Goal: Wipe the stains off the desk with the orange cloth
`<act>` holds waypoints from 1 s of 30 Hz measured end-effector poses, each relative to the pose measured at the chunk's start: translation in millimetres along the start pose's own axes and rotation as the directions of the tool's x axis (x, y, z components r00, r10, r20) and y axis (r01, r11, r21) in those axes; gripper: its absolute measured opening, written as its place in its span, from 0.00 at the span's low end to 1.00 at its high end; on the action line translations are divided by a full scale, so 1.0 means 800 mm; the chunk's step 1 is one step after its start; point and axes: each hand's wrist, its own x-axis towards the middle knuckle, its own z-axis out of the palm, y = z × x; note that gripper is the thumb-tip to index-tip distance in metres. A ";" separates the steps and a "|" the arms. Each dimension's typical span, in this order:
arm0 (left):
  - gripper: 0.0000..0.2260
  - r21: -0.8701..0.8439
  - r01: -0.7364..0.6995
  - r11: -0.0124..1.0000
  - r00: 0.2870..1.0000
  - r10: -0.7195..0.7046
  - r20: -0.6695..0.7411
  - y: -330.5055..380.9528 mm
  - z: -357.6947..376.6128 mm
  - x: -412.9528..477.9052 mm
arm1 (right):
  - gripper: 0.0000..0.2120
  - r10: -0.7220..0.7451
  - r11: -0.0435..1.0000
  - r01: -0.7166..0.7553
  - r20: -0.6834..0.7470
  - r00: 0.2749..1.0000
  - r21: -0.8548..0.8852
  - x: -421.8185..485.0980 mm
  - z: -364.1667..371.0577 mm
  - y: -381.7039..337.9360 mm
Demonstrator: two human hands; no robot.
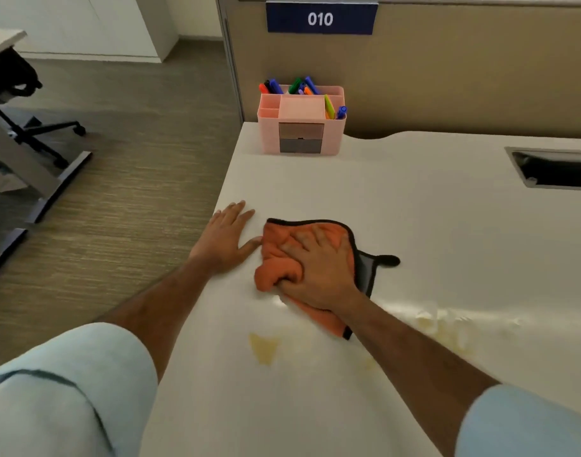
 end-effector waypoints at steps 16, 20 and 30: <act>0.31 0.017 0.024 1.000 1.000 -0.023 -0.015 0.006 0.000 -0.010 | 0.29 -0.222 0.970 0.227 -0.070 0.973 0.086 -0.042 -0.008 -0.009; 0.32 0.017 0.017 1.000 1.000 -0.017 -0.009 0.007 0.001 -0.011 | 0.25 -0.425 0.892 0.429 -0.058 0.903 0.143 -0.107 -0.011 -0.003; 0.31 -0.003 0.030 1.000 1.000 -0.030 0.009 0.010 -0.002 -0.011 | 0.23 -0.013 0.985 0.016 -0.018 1.000 0.171 -0.069 -0.018 -0.029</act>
